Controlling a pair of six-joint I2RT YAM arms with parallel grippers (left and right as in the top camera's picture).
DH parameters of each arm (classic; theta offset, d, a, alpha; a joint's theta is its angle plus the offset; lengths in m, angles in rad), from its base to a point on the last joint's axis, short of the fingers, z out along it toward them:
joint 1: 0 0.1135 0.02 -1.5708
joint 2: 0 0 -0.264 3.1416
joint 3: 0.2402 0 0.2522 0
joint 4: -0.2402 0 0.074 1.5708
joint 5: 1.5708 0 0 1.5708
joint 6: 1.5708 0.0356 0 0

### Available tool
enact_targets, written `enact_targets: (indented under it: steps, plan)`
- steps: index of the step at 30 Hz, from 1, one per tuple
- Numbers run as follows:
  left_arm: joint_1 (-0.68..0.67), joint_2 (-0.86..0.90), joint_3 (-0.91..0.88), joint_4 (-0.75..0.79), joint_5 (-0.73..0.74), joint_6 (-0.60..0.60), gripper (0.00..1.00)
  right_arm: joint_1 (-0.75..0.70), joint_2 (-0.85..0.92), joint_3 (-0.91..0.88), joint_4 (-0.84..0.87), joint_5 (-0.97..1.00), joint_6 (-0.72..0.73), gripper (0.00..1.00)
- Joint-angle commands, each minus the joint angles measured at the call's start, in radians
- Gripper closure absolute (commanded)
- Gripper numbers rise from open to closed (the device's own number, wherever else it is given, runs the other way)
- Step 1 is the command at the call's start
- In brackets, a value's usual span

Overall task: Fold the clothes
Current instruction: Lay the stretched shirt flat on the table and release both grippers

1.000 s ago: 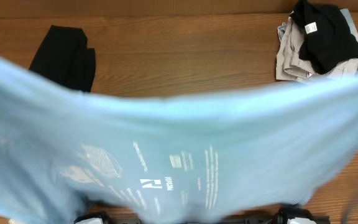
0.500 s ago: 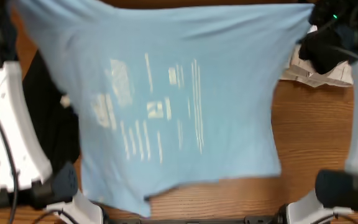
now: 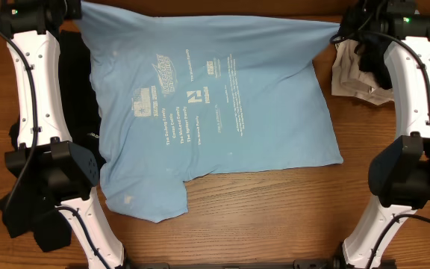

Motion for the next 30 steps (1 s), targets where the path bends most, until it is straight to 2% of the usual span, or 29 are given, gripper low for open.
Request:
enact_targets:
  steps: [1, 5, 17, 30]
  plan:
    - [-0.001, -0.037, 0.015, -0.053, -0.003, 0.006, 0.96, -0.004, -0.029, 0.008, -0.047, -0.006, -0.004, 0.96]
    - [-0.001, -0.046, 0.015, -0.160, -0.002, -0.003, 0.96, -0.004, -0.025, 0.007, -0.092, -0.005, -0.013, 0.96]
    - [-0.008, -0.042, 0.014, -0.463, 0.001, -0.008, 0.96, -0.004, 0.008, -0.043, -0.085, -0.006, -0.026, 0.96]
    - [-0.004, -0.030, 0.013, -0.597, 0.013, -0.008, 0.90, -0.004, 0.008, -0.209, -0.082, -0.006, -0.026, 0.96]
